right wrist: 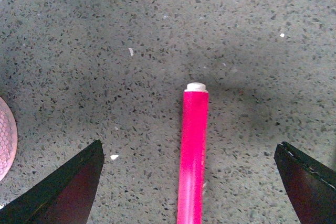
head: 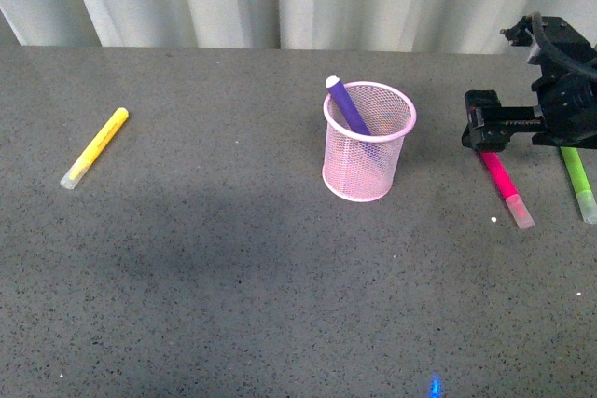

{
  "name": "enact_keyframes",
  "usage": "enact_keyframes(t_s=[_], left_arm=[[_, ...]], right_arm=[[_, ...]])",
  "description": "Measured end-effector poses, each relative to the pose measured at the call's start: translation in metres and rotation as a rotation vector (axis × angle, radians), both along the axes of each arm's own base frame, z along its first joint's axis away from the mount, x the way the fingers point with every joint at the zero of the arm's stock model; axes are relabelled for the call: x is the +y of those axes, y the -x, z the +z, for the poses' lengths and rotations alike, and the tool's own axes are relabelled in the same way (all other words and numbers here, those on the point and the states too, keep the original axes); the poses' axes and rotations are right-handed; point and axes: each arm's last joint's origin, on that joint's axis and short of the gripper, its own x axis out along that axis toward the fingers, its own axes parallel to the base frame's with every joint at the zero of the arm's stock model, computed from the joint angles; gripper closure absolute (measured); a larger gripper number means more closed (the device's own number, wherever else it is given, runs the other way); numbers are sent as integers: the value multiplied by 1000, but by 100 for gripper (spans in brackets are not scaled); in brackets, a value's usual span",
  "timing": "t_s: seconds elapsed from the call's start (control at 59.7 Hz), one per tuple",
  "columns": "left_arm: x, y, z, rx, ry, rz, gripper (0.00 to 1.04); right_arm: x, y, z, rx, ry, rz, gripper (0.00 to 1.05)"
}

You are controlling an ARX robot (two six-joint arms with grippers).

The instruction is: Insert purple and pink pens into pink cup

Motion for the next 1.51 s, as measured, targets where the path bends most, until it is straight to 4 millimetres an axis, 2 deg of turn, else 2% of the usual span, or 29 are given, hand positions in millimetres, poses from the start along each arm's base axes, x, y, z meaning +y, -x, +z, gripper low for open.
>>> enact_keyframes(t_s=[0.302,0.721,1.273,1.357,1.508], left_arm=[[0,0,0,0,0,0,7],[0,0,0,0,0,0,7],[0,0,0,0,0,0,7],[0,0,0,0,0,0,7],[0,0,0,0,0,0,7]], right_arm=[[0,-2,-14,17,-22,-14,7],[-17,-12,-24,14,-38,-57,7],[-31,-13,-29,1,-53,-77,90],[-34,-13,-29,-2,-56,-83,95],[-37,-12,-29,-7,-60,-88,96]])
